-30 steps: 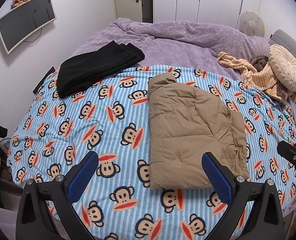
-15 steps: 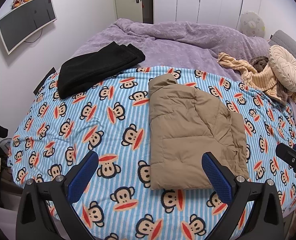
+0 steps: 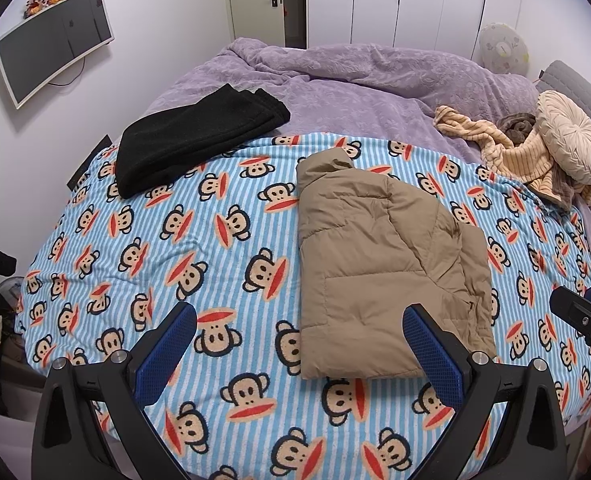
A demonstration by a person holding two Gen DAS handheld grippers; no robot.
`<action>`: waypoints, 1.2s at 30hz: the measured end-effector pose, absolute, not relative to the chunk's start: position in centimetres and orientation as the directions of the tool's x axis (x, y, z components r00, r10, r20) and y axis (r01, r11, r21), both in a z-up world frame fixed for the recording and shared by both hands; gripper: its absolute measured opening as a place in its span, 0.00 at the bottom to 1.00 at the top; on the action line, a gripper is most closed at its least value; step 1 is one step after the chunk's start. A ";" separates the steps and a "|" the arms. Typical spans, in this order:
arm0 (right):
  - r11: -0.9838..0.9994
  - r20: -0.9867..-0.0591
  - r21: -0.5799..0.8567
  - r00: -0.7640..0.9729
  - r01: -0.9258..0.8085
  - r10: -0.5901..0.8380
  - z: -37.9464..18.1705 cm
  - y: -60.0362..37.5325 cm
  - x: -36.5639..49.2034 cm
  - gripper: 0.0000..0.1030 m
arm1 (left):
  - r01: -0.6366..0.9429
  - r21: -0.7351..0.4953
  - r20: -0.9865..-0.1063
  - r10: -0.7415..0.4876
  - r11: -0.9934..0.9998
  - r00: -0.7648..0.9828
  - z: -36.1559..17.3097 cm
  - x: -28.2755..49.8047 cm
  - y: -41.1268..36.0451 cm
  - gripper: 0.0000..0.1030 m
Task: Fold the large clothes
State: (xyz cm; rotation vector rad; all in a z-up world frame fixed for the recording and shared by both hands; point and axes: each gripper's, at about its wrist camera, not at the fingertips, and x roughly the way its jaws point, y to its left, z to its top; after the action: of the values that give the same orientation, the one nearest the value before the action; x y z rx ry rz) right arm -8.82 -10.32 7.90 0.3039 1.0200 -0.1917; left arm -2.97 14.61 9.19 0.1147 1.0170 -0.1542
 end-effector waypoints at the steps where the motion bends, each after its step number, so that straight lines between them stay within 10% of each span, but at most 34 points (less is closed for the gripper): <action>1: 0.941 -0.859 0.160 0.512 0.297 -0.016 7.9 -10.3 -8.8 1.00 | 0.182 0.024 -0.853 -0.075 0.983 0.517 9.2 -3.0 14.6 1.00; 36: 0.943 -0.859 0.159 0.511 0.292 -0.013 8.0 -10.5 -8.8 1.00 | 0.177 0.026 -0.851 -0.071 0.984 0.521 9.6 -3.1 14.7 1.00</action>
State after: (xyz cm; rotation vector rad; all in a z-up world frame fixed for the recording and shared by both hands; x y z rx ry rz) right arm -8.79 -10.45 8.04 0.3008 1.0214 -0.1867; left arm -3.07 14.72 9.57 0.1144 1.0124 -0.1490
